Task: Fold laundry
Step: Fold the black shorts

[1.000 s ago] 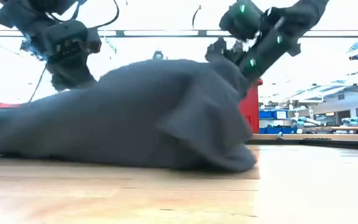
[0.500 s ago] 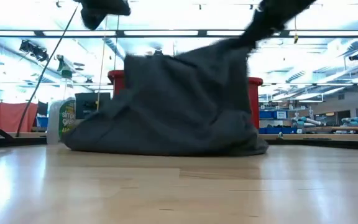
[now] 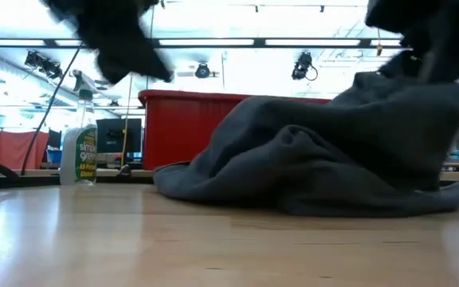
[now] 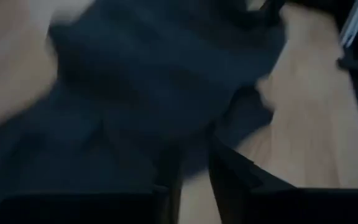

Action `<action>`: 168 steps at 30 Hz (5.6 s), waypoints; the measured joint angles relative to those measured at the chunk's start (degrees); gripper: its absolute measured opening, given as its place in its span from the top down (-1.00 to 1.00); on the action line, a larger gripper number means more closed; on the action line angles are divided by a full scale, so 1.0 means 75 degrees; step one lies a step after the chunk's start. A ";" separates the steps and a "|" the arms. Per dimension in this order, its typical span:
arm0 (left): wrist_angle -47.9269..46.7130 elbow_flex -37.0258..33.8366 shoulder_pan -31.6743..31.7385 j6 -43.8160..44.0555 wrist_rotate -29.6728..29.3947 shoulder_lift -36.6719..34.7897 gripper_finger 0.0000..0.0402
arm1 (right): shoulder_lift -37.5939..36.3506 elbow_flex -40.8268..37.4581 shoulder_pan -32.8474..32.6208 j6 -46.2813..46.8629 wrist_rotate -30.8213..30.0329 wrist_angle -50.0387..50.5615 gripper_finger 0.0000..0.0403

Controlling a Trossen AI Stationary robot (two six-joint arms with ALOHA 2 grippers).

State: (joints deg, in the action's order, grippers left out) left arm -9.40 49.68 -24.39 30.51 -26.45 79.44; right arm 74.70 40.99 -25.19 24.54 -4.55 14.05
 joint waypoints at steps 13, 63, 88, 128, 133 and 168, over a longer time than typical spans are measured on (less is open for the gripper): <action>-0.0058 0.0822 0.0891 -0.1235 -0.0015 0.0061 -0.38 | -0.1070 0.0743 0.0493 0.2110 -0.4607 0.3599 -0.06; 0.0372 -0.0193 0.5183 -0.4905 0.2203 0.0061 -0.34 | 0.1873 0.0735 0.4875 -0.2762 0.0550 -0.3450 0.97; 0.0531 -0.0182 0.6903 -0.5734 0.5702 0.0061 -0.34 | 0.1331 0.0738 0.5537 -0.0454 -0.0756 -0.3237 0.41; 0.4856 -0.3575 0.7317 -0.2769 0.5626 -0.0860 -0.34 | 0.1395 0.1904 0.6564 -0.1932 0.0554 -0.0024 -0.29; 0.4850 -0.3111 0.6786 -0.2413 0.5827 -0.0859 -0.34 | 0.1648 0.1904 0.6864 -0.2231 0.1759 0.0010 -0.29; 0.4668 -0.2962 0.4781 -0.1668 0.3551 -0.0836 -0.35 | 0.1466 0.1793 0.4469 -0.4417 0.0916 -0.1933 0.94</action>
State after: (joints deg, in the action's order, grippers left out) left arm 25.61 27.46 11.46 18.00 0.19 73.17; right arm 85.70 54.43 8.33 -8.59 2.32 -0.44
